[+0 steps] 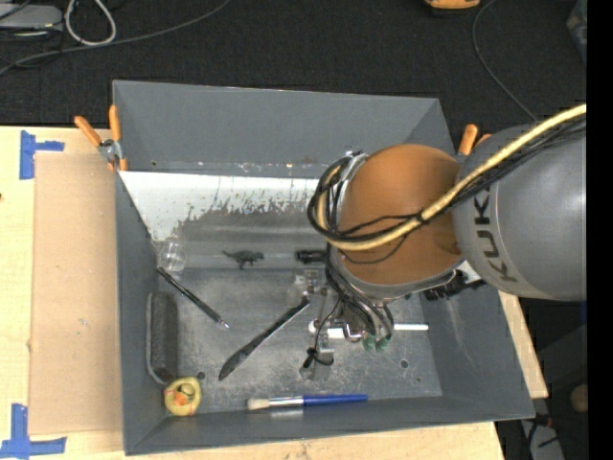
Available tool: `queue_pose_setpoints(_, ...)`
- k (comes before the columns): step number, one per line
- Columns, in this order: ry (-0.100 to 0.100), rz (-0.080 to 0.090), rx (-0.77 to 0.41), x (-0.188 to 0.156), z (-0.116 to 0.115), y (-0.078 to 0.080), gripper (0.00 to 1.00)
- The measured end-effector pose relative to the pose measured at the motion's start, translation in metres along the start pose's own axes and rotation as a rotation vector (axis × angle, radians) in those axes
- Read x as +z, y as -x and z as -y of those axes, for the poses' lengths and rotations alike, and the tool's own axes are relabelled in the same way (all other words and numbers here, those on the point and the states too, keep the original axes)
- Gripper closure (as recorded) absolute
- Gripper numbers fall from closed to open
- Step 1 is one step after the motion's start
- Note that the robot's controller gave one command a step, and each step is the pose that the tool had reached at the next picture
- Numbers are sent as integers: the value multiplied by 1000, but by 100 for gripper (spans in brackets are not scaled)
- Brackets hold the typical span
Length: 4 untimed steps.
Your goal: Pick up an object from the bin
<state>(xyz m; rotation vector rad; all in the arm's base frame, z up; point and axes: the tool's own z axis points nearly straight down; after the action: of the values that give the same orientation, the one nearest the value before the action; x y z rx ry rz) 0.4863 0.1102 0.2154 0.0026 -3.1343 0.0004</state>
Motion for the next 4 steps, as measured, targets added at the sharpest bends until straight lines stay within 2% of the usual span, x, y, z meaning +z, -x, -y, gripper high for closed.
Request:
queue_pose_setpoints(1, 1, 5, 4, -2, 1, 1, 0)
queue_pose_setpoints(2, 0, 6, -170, 50, -11, 10, 0)
queue_pose_setpoints(3, 0, 10, -460, 58, -42, 32, 0)
queue_pose_setpoints(4, -1, 1, -553, 85, -31, 52, 0)
